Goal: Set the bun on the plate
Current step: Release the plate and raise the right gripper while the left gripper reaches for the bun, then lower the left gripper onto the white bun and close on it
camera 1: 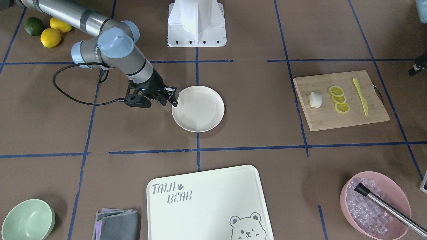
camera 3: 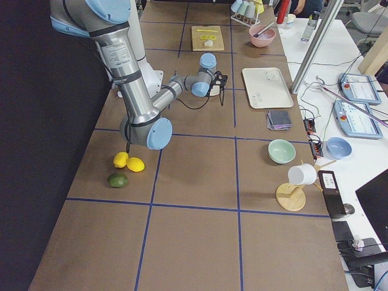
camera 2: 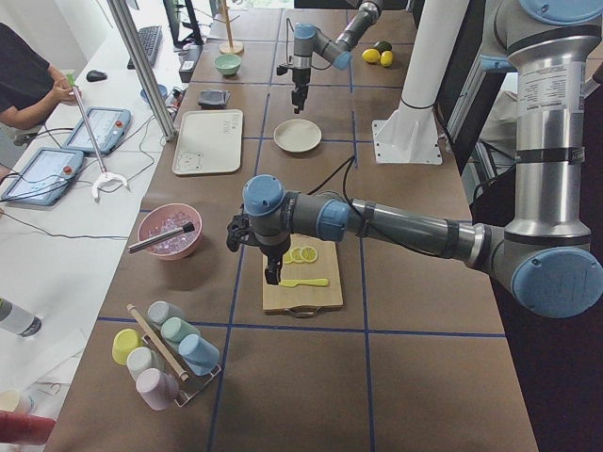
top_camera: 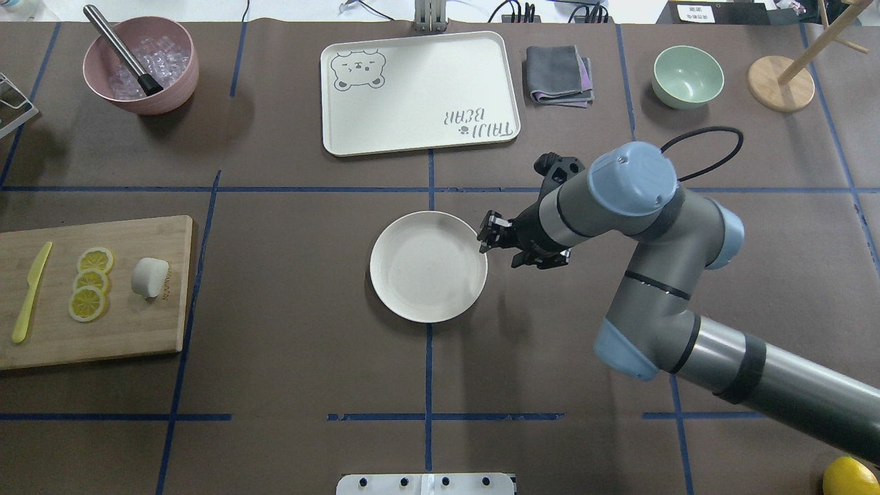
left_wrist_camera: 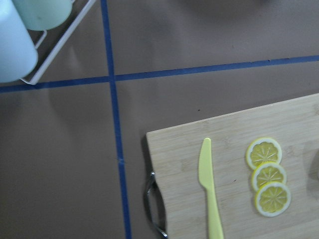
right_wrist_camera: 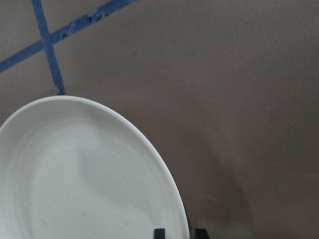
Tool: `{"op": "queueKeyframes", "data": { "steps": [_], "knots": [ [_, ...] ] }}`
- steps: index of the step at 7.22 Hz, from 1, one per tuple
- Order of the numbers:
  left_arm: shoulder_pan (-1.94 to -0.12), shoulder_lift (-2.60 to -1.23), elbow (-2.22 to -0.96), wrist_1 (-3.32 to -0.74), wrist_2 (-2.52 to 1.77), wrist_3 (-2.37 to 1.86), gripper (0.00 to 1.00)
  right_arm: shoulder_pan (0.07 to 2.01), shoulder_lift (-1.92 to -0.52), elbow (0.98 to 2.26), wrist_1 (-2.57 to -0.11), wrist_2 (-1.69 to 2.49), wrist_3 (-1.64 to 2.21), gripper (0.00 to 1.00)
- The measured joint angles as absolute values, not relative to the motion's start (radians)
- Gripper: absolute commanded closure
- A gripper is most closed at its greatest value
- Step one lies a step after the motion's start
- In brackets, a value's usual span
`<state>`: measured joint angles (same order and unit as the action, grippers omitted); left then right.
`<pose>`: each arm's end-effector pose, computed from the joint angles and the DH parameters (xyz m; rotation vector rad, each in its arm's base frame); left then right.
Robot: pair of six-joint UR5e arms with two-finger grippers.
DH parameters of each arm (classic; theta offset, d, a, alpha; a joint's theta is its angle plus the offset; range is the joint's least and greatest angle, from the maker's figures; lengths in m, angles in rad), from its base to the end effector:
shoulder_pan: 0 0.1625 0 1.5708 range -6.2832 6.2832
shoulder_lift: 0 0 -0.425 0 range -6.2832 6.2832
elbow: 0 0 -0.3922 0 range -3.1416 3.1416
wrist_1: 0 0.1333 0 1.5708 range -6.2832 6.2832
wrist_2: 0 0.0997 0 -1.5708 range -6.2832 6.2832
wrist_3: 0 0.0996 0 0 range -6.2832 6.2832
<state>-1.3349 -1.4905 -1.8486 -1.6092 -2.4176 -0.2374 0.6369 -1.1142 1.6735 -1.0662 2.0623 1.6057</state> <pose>0.0511 -0.4637 0.5500 0.0179 0.8712 0.0985 -0.4672 -0.4530 0.2913 -0.1154 -1.1288 0.3374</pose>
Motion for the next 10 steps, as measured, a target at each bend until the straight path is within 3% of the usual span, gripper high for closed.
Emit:
{"op": "queueKeyframes", "data": {
  "steps": [3,5,10],
  "knots": [
    [-1.042,-1.562,-1.842,-1.836,-2.247,-0.624,0.0,0.872,-1.353,1.814,-1.102,2.222,1.375,0.0],
    [-0.887,-1.638,-1.828,-1.856,-2.171,-0.724,0.0,0.959,-1.491,1.837,-1.103,2.244,1.159,0.0],
    [-0.777,-1.655,-1.781,-1.865,-2.106,-0.736,0.02,0.978,-1.532,1.835,-1.1,2.245,1.088,0.0]
  ]
}}
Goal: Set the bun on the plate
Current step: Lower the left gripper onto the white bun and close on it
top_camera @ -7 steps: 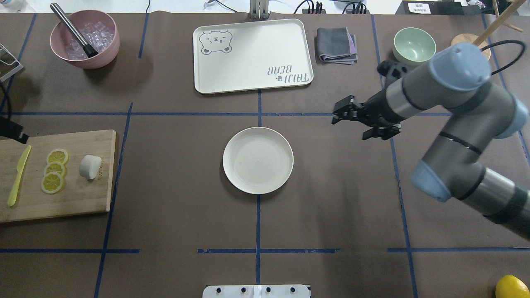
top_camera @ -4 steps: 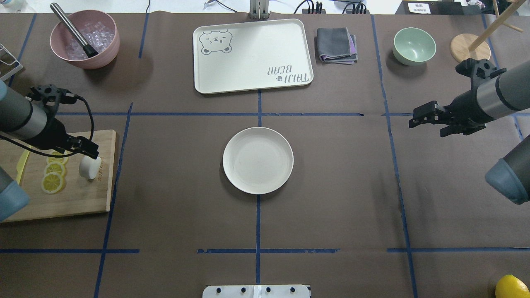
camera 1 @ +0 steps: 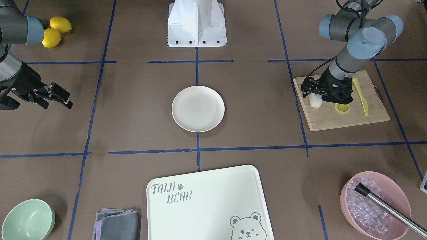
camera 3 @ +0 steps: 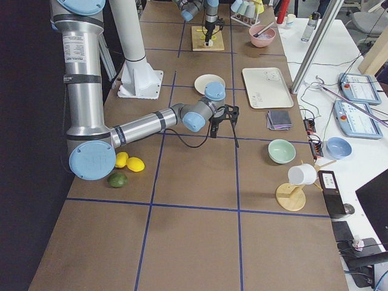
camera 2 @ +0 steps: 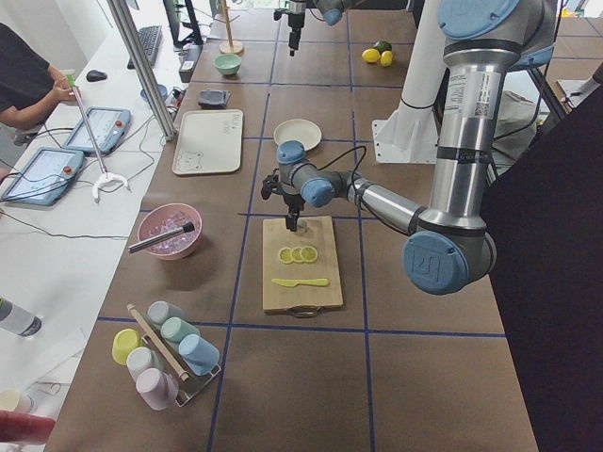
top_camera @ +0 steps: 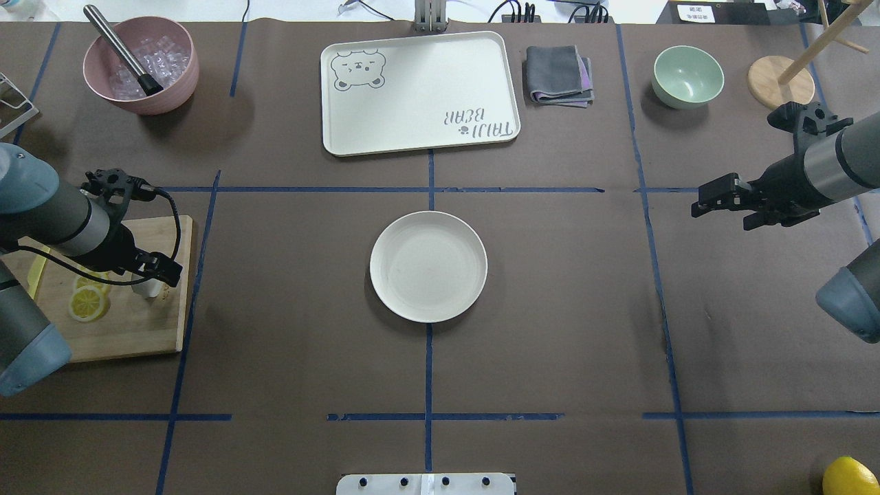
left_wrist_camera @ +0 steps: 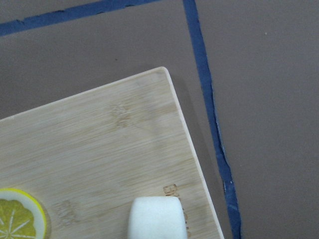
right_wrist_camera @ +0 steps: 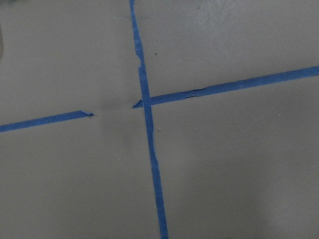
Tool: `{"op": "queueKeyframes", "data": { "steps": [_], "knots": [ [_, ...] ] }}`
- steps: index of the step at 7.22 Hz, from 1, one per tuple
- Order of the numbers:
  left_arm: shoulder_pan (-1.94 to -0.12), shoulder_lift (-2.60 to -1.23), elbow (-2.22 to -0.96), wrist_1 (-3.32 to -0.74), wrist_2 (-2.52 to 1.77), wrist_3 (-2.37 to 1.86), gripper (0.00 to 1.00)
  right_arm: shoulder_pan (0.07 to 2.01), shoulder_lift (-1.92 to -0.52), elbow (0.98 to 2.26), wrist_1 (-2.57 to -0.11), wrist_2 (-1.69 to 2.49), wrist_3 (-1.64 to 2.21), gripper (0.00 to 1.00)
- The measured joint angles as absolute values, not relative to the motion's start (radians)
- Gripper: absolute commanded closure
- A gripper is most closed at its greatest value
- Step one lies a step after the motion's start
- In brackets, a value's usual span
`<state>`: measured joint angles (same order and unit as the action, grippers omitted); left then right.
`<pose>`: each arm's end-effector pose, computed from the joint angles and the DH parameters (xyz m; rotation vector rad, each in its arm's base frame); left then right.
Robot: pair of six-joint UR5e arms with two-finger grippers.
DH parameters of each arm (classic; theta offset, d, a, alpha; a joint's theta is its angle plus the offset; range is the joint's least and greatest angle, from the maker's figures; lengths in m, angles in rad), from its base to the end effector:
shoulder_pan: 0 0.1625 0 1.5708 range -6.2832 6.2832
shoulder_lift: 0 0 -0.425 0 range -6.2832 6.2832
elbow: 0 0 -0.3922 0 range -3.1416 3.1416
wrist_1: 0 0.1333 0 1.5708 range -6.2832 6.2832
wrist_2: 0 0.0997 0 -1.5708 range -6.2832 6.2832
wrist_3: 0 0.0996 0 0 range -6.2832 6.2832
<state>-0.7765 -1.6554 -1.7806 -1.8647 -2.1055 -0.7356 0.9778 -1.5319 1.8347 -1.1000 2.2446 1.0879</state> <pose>0.3286 -0.4385 0.4881 0.0548 0.7727 0.2130 -0.2297 -0.4682 0.4562 0.0197 -0.9790 0.1943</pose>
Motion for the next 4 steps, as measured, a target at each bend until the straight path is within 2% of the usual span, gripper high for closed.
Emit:
{"op": "queueKeyframes", "data": {
  "steps": [1,2,3,4],
  "knots": [
    [-0.776,-1.656,-1.77,-1.864,-2.105,-0.733,0.03,0.977,-1.532,1.835,-1.099,2.244,1.088,0.0],
    [-0.775,-1.658,-1.759,-1.864,-2.105,-0.733,0.12,0.977,-1.532,1.834,-1.098,2.243,1.088,0.0],
    [-0.775,-1.661,-1.752,-1.864,-2.105,-0.734,0.36,0.977,-1.533,1.834,-1.097,2.243,1.088,0.0],
    [-0.775,-1.663,-1.75,-1.864,-2.105,-0.737,0.65,0.977,-1.533,1.834,-1.096,2.243,1.088,0.0]
  ]
}}
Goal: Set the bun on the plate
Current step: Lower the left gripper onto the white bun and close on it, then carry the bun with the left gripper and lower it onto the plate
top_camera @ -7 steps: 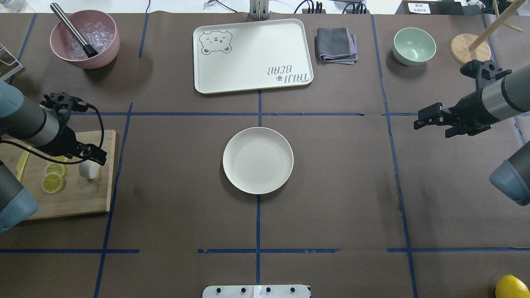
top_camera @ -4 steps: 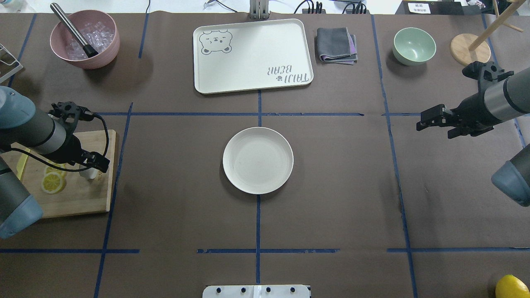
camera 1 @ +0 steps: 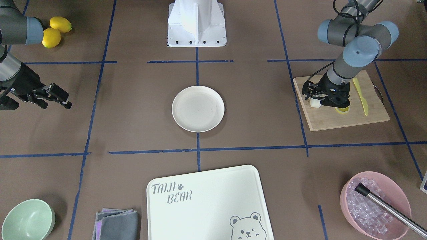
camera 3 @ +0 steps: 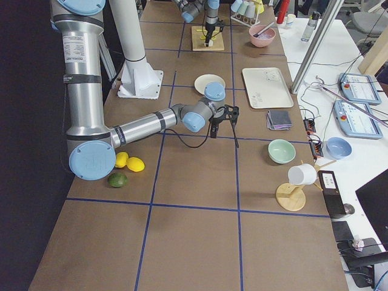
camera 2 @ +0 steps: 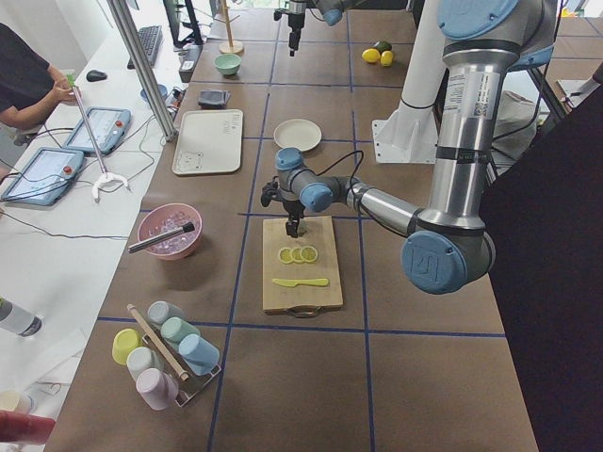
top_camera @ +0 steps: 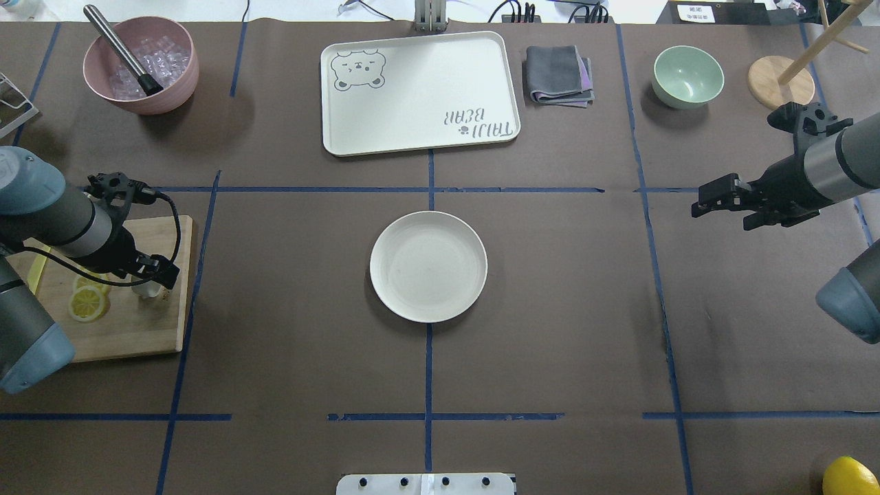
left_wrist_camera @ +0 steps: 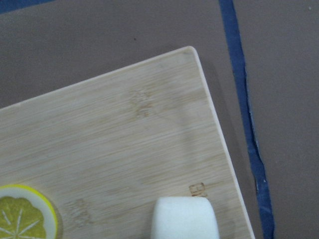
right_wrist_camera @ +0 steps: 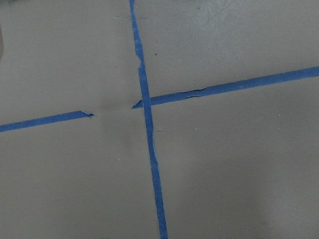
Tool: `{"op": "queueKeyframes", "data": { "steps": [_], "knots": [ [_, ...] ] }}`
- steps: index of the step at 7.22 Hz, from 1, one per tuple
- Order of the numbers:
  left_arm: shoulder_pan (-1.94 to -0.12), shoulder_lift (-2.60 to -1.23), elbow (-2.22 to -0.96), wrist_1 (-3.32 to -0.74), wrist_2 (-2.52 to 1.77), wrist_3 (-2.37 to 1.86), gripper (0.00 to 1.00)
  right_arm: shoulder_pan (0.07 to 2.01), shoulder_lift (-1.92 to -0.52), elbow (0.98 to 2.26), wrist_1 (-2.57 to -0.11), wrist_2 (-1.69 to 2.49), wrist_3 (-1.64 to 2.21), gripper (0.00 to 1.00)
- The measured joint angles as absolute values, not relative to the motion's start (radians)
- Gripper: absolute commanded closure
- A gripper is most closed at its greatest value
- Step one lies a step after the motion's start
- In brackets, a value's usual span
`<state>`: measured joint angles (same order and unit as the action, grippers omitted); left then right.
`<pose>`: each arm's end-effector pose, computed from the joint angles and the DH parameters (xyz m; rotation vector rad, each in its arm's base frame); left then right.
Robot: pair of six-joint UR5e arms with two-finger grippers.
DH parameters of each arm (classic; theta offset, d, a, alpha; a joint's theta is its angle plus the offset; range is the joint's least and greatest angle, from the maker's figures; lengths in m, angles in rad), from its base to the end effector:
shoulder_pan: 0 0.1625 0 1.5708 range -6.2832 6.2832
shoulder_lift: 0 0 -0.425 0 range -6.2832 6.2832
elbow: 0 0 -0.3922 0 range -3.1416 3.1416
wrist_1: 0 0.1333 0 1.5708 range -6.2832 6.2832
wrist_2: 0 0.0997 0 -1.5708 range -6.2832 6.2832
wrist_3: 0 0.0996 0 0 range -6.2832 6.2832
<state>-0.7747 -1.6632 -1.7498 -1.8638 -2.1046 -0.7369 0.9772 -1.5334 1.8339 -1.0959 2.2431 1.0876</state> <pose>0.3332 -0.4418 0.4997 0.0365 0.7569 0.2069 -0.2297 -0.4678 0.4570 0.0220 -0.9794 0.1935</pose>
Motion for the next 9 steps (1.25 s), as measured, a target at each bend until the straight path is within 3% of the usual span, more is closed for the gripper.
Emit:
{"op": "queueKeyframes", "data": {
  "steps": [1,6,9],
  "knots": [
    [-0.775,-1.664,-1.749,-1.864,-2.105,-0.738,0.8,0.977,-1.535,1.834,-1.095,2.241,1.088,0.0],
    [-0.774,-1.72,-1.839,-1.843,-2.116,-0.786,0.8,0.976,-1.537,1.832,-1.093,2.235,1.088,0.0],
    [-0.628,-1.999,-1.856,-1.717,-2.073,-1.106,0.8,0.976,-1.541,1.832,-1.092,2.235,1.088,0.0]
  ]
}}
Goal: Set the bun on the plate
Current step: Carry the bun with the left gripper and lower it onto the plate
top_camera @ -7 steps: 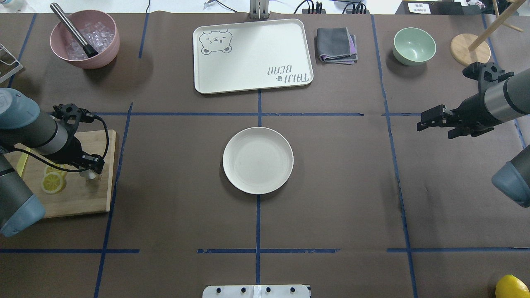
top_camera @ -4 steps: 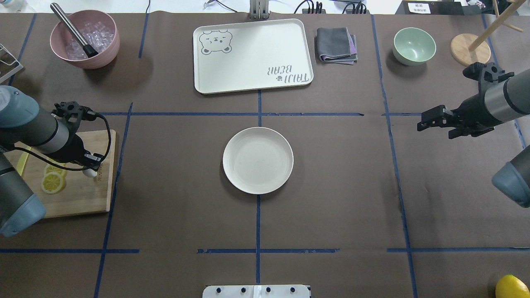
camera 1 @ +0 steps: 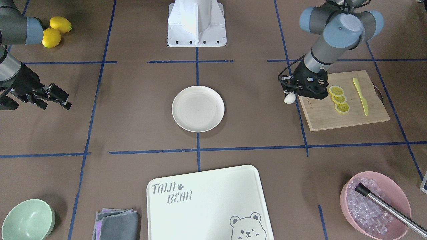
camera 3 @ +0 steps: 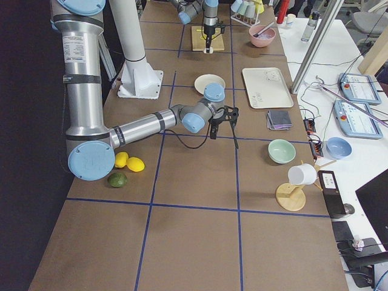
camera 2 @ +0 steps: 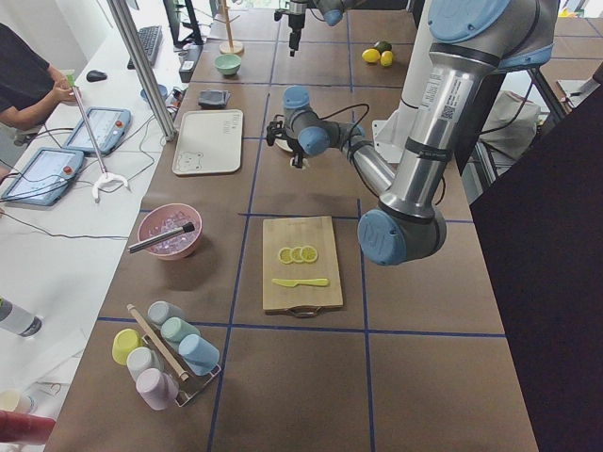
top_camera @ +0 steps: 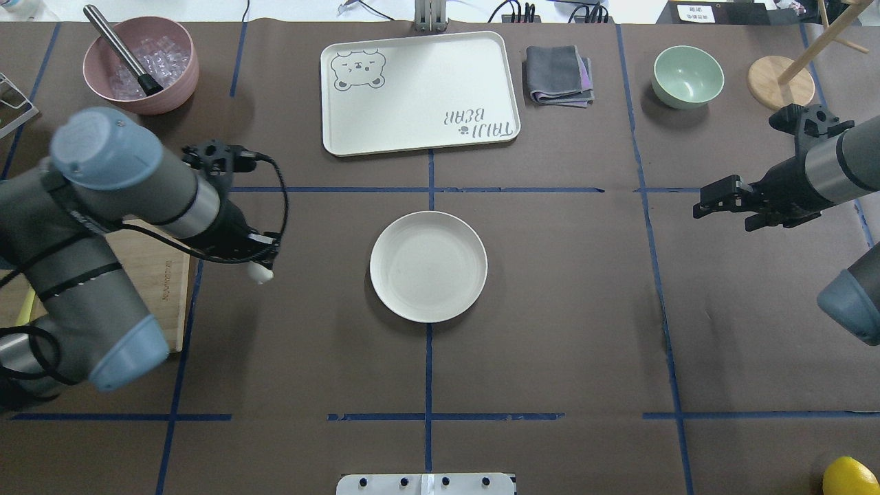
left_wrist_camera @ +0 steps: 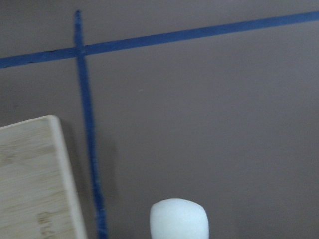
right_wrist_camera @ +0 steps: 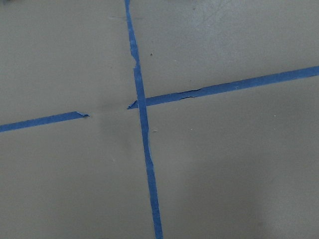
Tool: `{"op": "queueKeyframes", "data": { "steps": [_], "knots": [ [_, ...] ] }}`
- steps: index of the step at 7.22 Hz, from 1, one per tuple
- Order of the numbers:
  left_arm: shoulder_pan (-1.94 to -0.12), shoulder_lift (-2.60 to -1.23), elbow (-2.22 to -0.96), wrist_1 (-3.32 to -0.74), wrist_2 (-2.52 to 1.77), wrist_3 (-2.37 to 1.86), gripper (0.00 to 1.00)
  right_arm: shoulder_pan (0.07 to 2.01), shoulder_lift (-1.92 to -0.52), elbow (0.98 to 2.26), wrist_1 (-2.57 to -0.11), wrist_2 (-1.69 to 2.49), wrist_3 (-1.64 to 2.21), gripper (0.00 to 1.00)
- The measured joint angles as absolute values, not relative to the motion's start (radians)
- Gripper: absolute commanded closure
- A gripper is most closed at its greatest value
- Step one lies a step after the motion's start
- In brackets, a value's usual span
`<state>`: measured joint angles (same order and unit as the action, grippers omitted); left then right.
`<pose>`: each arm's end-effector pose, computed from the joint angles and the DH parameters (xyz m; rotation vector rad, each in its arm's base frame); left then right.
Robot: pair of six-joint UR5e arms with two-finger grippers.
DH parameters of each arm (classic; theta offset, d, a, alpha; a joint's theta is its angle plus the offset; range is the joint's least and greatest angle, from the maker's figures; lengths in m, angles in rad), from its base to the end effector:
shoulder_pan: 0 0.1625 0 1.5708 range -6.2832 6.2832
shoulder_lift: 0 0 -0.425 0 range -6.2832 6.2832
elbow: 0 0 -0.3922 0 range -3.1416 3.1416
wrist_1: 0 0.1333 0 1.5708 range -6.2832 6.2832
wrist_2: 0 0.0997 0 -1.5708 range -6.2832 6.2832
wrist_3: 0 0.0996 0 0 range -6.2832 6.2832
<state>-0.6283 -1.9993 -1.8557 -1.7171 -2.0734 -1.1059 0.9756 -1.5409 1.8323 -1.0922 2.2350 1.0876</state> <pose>0.4388 -0.4242 0.2738 0.0347 0.9615 0.0654 -0.2289 -0.4664 0.4615 0.0236 -0.9715 0.1976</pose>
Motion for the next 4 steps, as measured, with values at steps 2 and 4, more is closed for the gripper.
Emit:
{"op": "queueKeyframes", "data": {
  "steps": [2,4],
  "knots": [
    [-0.515,-2.227,-1.702,-1.68,-1.957,-1.246,0.78,0.975,-1.548,1.832,-1.091,2.235,1.088,0.0],
    [-0.484,-2.411,-1.473,-1.683,-1.894,-1.279,0.74,0.974,-1.55,1.832,-1.091,2.235,1.089,0.0]
  ]
}}
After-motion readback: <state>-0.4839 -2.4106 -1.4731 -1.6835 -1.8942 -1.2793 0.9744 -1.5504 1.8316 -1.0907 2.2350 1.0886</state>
